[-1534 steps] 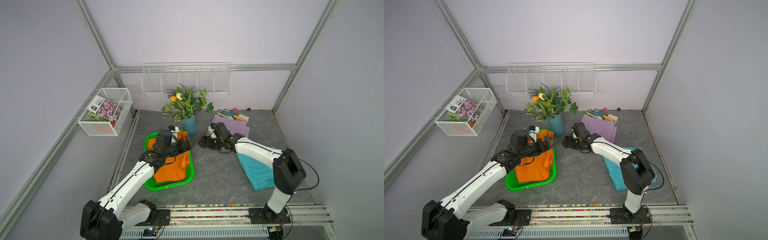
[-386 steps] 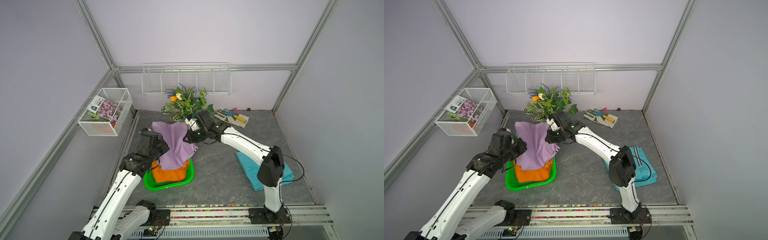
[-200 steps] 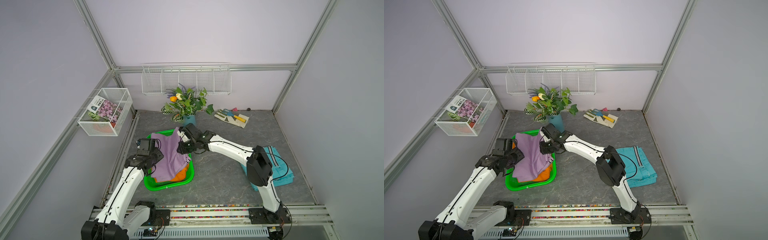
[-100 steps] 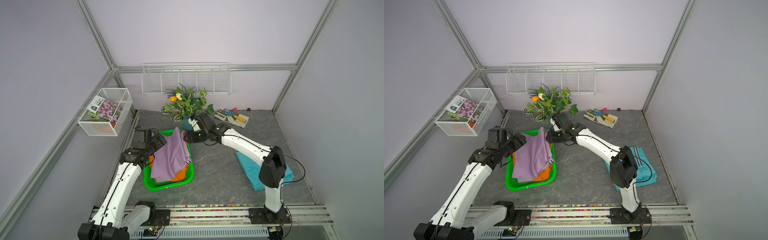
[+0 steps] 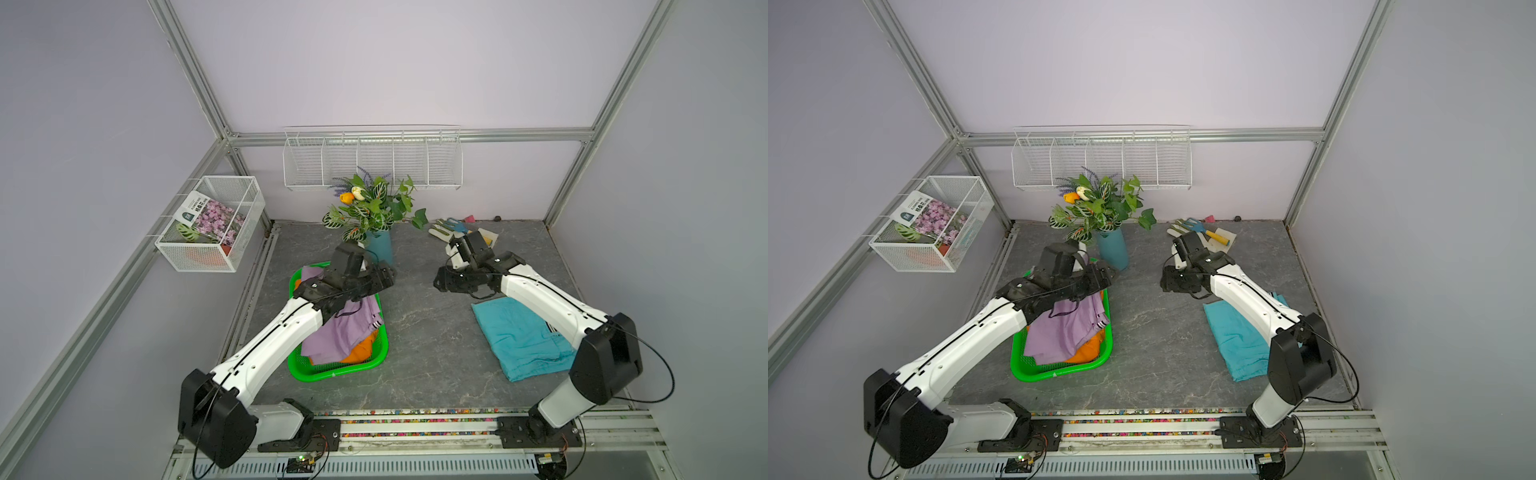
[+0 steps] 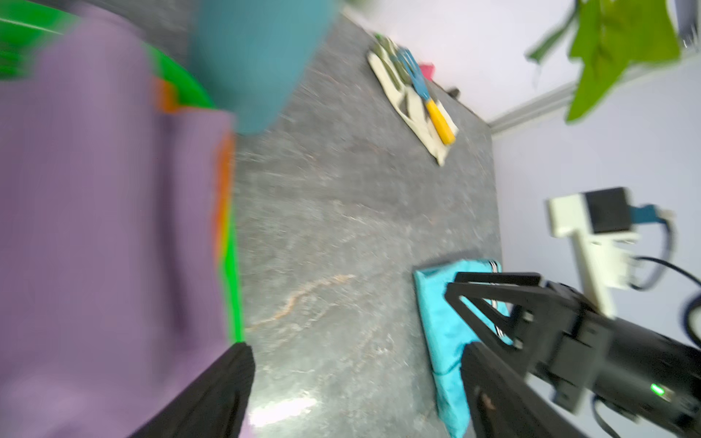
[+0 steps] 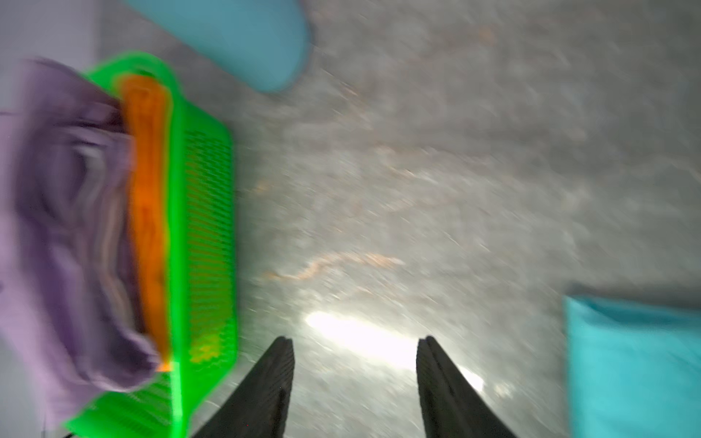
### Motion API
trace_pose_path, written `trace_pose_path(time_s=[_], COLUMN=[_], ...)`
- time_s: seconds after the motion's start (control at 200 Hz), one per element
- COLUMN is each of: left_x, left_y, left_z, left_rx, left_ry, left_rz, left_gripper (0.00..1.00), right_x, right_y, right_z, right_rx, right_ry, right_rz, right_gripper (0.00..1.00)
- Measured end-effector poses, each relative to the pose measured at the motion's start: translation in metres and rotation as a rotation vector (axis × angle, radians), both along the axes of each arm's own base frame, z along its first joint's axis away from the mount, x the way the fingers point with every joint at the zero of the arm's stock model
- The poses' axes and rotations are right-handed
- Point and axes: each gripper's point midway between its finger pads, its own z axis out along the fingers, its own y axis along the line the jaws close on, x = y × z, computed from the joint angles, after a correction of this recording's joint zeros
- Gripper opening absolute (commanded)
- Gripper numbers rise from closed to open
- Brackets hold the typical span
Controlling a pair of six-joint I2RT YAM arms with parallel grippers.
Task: Put the folded long pants in the basket
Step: Move the long pant to the center of the board.
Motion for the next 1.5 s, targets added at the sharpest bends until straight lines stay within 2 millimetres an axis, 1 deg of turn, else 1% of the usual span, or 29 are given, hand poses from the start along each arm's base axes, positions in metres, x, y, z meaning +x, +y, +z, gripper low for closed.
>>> trace_pose_path(time_s=[0.025, 0.095, 0.155, 0.19, 0.295, 0.365, 0.445, 0.5, 0.56, 0.83, 0.96, 1.03, 1.07, 1.13, 1.19, 1.255, 1.305, 1.335, 1.415, 1.504], left_x=[-0.001, -0.003, -0.002, -0.001, 0.002, 0.003, 0.002, 0.002, 0.001, -0.004, -0.003, -0.003, -0.003, -0.003, -0.003, -0.003, -0.003, -0.003, -0.003, -0.003], left_y=[-0.012, -0.039, -0.059, -0.069, -0.092, -0.100, -0.104, -0.105, -0.106, -0.098, -0.097, -0.096, -0.096, -0.096, -0.096, -0.096, -0.096, -0.096, -0.096, -0.096], left_z=[0.000, 0.001, 0.000, 0.000, -0.004, -0.013, -0.026, -0.032, -0.034, -0.029, -0.030, -0.030, -0.030, -0.031, -0.031, -0.031, -0.030, -0.030, -0.030, -0.031], left_rx=[-0.010, -0.036, -0.053, -0.064, -0.095, -0.102, -0.098, -0.096, -0.095, -0.089, -0.081, -0.079, -0.078, -0.078, -0.078, -0.079, -0.080, -0.080, -0.080, -0.080], left_ry=[0.004, 0.011, 0.019, 0.024, 0.042, 0.064, 0.097, 0.111, 0.118, 0.103, 0.099, 0.099, 0.099, 0.100, 0.100, 0.101, 0.101, 0.101, 0.102, 0.102], left_rz=[-0.027, -0.094, -0.143, -0.168, -0.227, -0.250, -0.268, -0.275, -0.279, -0.269, -0.262, -0.262, -0.261, -0.261, -0.262, -0.263, -0.263, -0.263, -0.264, -0.263], left_gripper=[0.89, 0.89, 0.89, 0.89, 0.89, 0.89, 0.89, 0.89, 0.89, 0.89, 0.89, 0.89, 0.89, 0.89, 0.89, 0.89, 0.89, 0.89, 0.89, 0.89], right_x=[-0.005, -0.018, -0.031, -0.038, -0.058, -0.068, -0.079, -0.083, -0.083, -0.068, -0.065, -0.064, -0.064, -0.064, -0.063, -0.061, -0.058, -0.057, -0.050, -0.040], right_y=[-0.014, -0.044, -0.064, -0.072, -0.090, -0.097, -0.104, -0.106, -0.107, -0.113, -0.117, -0.118, -0.118, -0.118, -0.118, -0.117, -0.116, -0.114, -0.105, -0.088], right_z=[-0.006, -0.017, -0.023, -0.025, -0.033, -0.046, -0.064, -0.073, -0.081, -0.095, -0.105, -0.111, -0.115, -0.123, -0.128, -0.127, -0.126, -0.125, -0.124, -0.122], right_rx=[-0.021, -0.075, -0.125, -0.150, -0.205, -0.232, -0.267, -0.283, -0.298, -0.356, -0.393, -0.406, -0.411, -0.419, -0.428, -0.427, -0.417, -0.407, -0.369, -0.322], right_ry=[0.018, 0.050, 0.063, 0.068, 0.084, 0.114, 0.164, 0.190, 0.208, 0.184, 0.193, 0.206, 0.215, 0.230, 0.241, 0.237, 0.235, 0.231, 0.226, 0.221], right_rz=[-0.027, -0.088, -0.128, -0.145, -0.183, -0.197, -0.205, -0.205, -0.207, -0.229, -0.237, -0.236, -0.235, -0.232, -0.229, -0.230, -0.242, -0.243, -0.236, -0.217], right_gripper=[0.57, 0.57, 0.59, 0.60, 0.60, 0.60, 0.60, 0.60, 0.60, 0.55, 0.58, 0.58, 0.55, 0.46, 0.34, 0.16, 0.07, 0.05, 0.05, 0.07])
